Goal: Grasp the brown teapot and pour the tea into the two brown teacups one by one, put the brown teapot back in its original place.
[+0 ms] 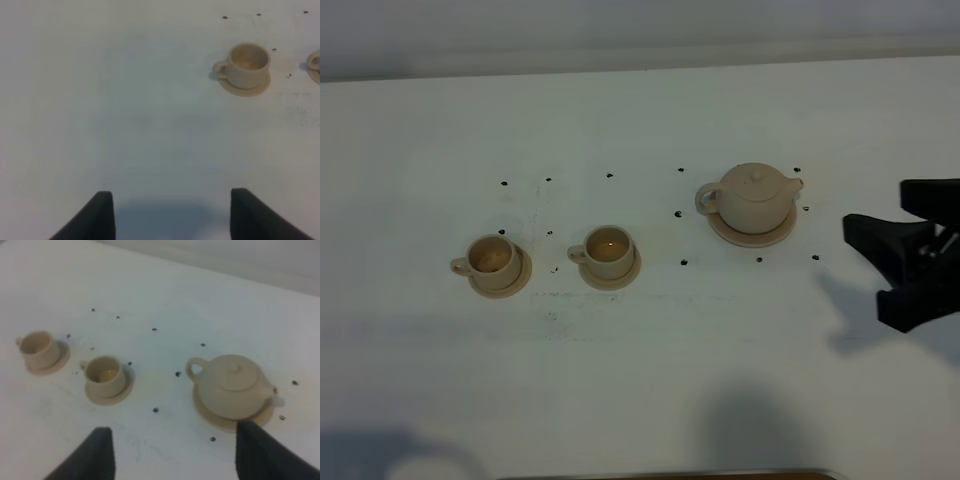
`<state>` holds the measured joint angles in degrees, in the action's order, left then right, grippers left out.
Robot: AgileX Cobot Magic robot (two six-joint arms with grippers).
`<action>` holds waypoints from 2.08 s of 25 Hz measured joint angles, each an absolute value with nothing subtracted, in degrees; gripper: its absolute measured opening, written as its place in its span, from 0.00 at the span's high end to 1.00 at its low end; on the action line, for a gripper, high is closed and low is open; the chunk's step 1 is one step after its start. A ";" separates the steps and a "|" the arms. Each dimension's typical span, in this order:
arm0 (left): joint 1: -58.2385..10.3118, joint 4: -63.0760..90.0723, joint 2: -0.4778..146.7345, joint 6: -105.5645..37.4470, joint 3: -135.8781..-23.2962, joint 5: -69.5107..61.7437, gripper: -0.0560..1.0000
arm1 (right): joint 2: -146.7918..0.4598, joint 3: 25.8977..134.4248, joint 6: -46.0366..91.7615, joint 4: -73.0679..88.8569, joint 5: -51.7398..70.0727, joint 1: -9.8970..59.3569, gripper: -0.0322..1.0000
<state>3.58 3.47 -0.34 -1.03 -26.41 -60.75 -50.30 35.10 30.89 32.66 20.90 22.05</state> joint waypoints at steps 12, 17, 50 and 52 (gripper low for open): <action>3.58 3.47 -0.34 -1.03 -26.41 -60.75 0.49 | -70.12 44.81 32.39 34.30 12.31 23.69 0.47; 3.58 3.47 -0.34 -1.03 -26.41 -60.75 0.49 | -80.07 52.73 32.88 35.62 12.06 23.69 0.47; 3.58 3.47 -0.34 -1.03 -26.41 -60.75 0.49 | -119.63 85.00 35.48 26.99 24.46 27.71 0.47; 3.58 3.47 -0.34 -1.03 -26.41 -60.75 0.49 | -120.71 85.69 35.42 26.22 25.10 27.51 0.47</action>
